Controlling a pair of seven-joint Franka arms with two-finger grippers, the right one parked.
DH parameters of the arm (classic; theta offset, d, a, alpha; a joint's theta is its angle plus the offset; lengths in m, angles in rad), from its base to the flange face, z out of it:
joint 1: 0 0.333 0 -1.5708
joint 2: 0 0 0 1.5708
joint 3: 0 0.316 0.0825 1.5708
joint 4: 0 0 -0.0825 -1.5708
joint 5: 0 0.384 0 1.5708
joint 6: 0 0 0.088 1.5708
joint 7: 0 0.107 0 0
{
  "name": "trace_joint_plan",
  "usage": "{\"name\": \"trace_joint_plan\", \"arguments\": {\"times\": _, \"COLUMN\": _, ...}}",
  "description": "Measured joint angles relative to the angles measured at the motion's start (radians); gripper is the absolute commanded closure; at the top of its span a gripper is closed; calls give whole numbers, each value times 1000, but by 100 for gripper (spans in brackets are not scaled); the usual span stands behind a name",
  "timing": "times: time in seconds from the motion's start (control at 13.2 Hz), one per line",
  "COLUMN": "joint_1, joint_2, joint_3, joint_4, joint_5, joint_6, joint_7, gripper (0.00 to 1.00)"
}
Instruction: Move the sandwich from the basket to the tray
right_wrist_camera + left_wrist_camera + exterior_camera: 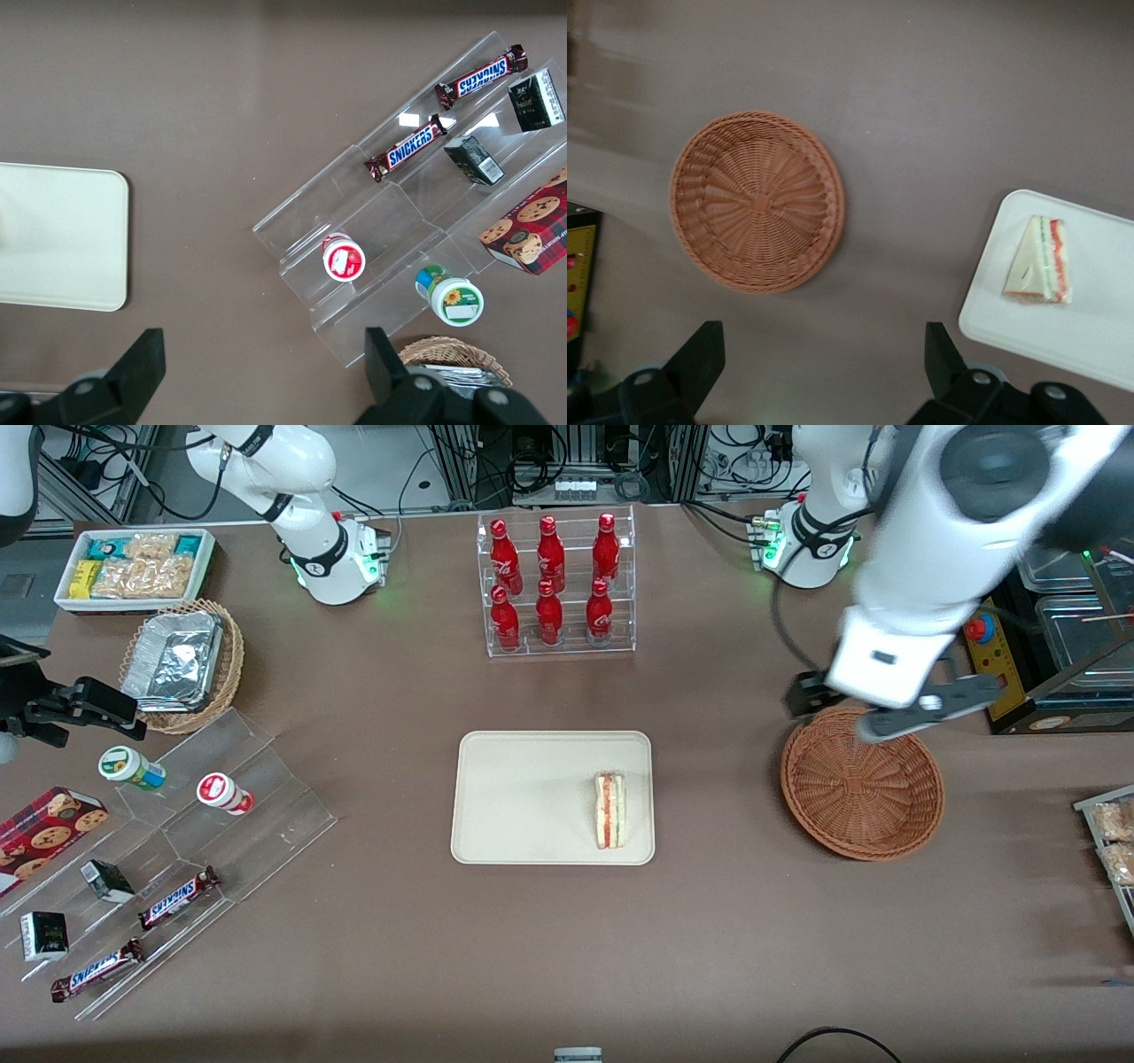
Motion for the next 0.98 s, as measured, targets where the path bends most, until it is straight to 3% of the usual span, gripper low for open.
{"name": "trace_joint_plan", "arguments": {"times": 0.53, "joint_1": 227, "joint_2": -178, "joint_3": 6, "joint_4": -156, "joint_5": -135, "joint_6": -13, "joint_7": 321, "gripper": 0}}
{"name": "trace_joint_plan", "arguments": {"times": 0.98, "joint_1": 188, "joint_2": -134, "joint_3": 54, "joint_4": -108, "joint_5": -153, "joint_6": -3, "joint_7": 446, "gripper": 0}}
